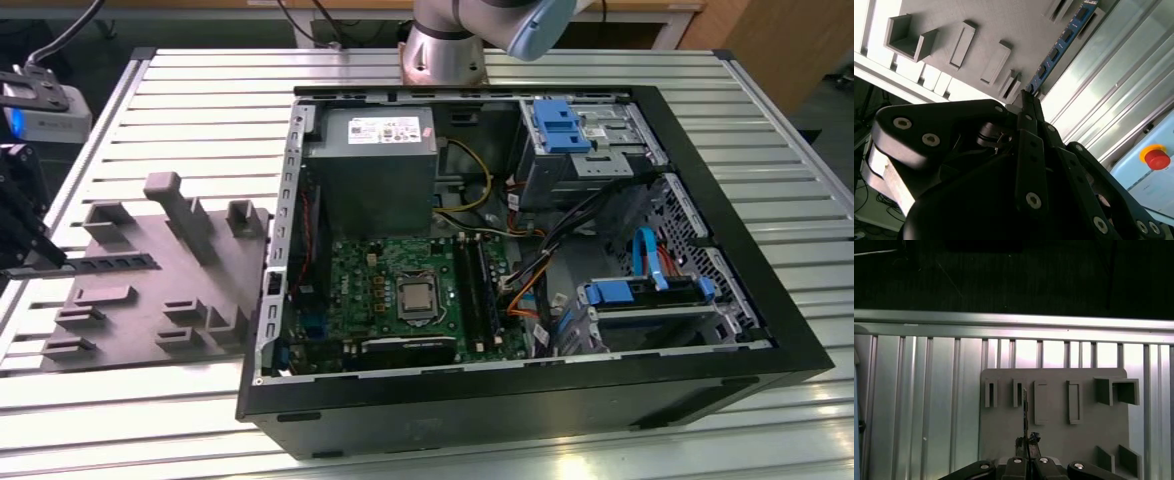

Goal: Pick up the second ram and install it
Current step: 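Pick up the second ram and move it above second insertion slot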

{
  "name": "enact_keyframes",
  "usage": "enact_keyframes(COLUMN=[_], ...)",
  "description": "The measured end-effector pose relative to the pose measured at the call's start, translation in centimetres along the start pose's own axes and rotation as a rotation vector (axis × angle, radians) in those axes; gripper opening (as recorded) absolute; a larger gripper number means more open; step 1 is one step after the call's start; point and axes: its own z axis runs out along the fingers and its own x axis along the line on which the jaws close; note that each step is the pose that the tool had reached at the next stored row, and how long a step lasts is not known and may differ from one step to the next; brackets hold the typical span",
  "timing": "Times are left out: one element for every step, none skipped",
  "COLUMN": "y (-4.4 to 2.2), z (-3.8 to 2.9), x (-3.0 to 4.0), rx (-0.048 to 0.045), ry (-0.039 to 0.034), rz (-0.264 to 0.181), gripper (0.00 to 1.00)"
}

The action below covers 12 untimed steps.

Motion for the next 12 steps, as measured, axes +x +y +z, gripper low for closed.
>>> enact_keyframes(y=[0.0, 0.0, 0.0, 0.0, 0.01, 0.01, 0.01, 0.01, 0.01, 0.01, 0.01, 0.02], z=[-0.03, -0.06, -0.08, -0.1, -0.14, -0.17, -0.19, -0.22, -0.24, -0.27, -0.29, -0.31], x=[0.0, 0.0, 0.0, 0.0, 0.0, 0.0, 0.0, -0.01, -0.01, -0.01, -0.01, -0.01], rx=[-0.0001, 0.0, 0.0, 0.0, 0.0, -0.0001, -0.0001, 0.0, 0.0, 0.0, 0.0, 0.0], ry=[0.0, 0.0, 0.0, 0.0, 0.0, 0.0001, 0.0001, 0.0001, 0.0001, 0.0, 0.0, 0.0], rz=[0.0, 0.0, 0.0, 0.0, 0.0, 0.0, 0.0, 0.0, 0.0, 0.0, 0.0, 0.0], gripper=[0.12, 0.12, 0.12, 0.12, 0.12, 0.12, 0.12, 0.12, 0.12, 0.12, 0.12, 0.12])
